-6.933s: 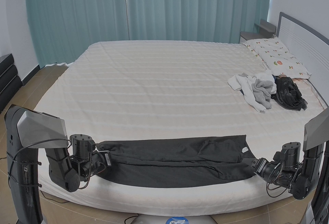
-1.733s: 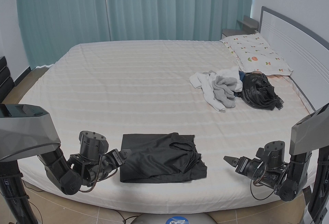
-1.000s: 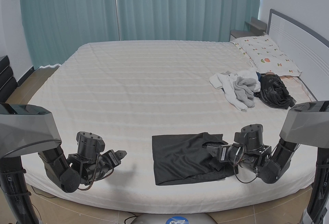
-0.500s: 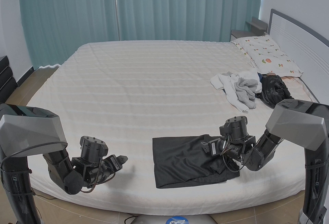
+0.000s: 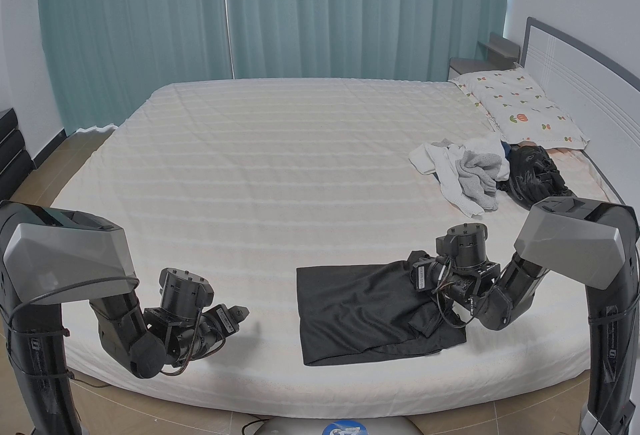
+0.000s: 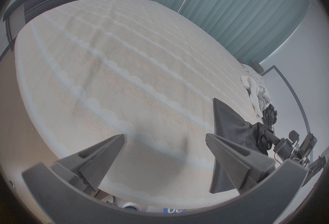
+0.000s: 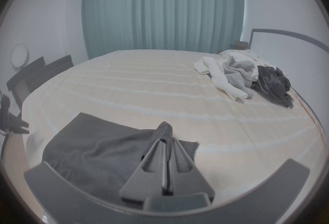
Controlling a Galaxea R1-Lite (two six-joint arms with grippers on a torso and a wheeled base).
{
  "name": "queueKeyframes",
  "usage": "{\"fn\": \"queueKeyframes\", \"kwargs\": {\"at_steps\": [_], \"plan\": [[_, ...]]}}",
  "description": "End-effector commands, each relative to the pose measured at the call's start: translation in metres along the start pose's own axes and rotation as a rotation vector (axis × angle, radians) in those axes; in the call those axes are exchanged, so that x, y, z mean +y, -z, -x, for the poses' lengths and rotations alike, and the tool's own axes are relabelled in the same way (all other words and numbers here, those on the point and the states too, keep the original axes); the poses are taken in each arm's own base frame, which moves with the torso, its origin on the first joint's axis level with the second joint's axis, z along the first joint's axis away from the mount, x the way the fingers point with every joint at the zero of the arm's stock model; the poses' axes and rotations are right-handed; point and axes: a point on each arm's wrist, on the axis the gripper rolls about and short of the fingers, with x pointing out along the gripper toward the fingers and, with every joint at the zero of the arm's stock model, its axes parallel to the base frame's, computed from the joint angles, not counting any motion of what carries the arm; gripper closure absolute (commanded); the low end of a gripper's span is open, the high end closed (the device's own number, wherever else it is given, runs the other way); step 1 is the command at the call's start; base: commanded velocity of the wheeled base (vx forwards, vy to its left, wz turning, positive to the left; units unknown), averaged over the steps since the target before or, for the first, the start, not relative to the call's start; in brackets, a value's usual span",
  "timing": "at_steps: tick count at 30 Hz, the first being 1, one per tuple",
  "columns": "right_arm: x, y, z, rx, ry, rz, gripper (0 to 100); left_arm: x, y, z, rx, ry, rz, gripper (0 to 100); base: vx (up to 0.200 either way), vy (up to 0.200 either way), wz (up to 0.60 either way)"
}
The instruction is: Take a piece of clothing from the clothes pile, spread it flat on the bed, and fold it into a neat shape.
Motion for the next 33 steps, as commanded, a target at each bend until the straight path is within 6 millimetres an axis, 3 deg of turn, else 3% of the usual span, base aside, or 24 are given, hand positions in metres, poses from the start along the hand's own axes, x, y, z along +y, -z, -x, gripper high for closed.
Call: {"fn": "queueKeyframes", "kwargs": {"at_steps": [1,11,16,17,22,26,30,33], "plan": [[-0.017,-0.003,0.005,0.003,0.025,-0.064,100,0.001,0.002,-0.002,0.007,-0.008,-0.002,0,0.000,0.000,0.00],[-0.048,0.004,-0.001,0.044,0.008,-0.311,100,0.002,0.003,-0.002,0.009,-0.009,-0.002,0,0.000,0.000,0.00],[-0.058,0.018,-0.008,0.090,-0.019,-0.410,100,0.002,0.003,-0.002,0.010,-0.010,-0.002,0,0.000,0.000,0.00],[-0.059,0.020,-0.009,0.101,-0.038,-0.427,0,0.002,0.003,-0.002,0.010,-0.010,-0.002,0,0.000,0.000,0.00],[-0.064,0.017,-0.010,0.100,-0.071,-0.519,0,0.003,0.005,-0.002,0.016,-0.013,-0.003,0,0.000,0.000,0.00],[-0.079,0.007,-0.004,0.064,-0.046,-0.552,0,0.003,0.005,-0.002,0.016,-0.013,-0.003,0,0.000,0.000,0.00],[-0.078,-0.002,0.030,0.070,-0.069,-0.574,0,0.002,0.004,-0.002,0.017,-0.008,0.029,0,0.000,0.000,0.00],[-0.064,0.003,0.056,0.117,-0.106,-0.557,0,0.001,0.004,-0.002,0.017,-0.006,0.035,0,0.000,0.000,0.00]]}}
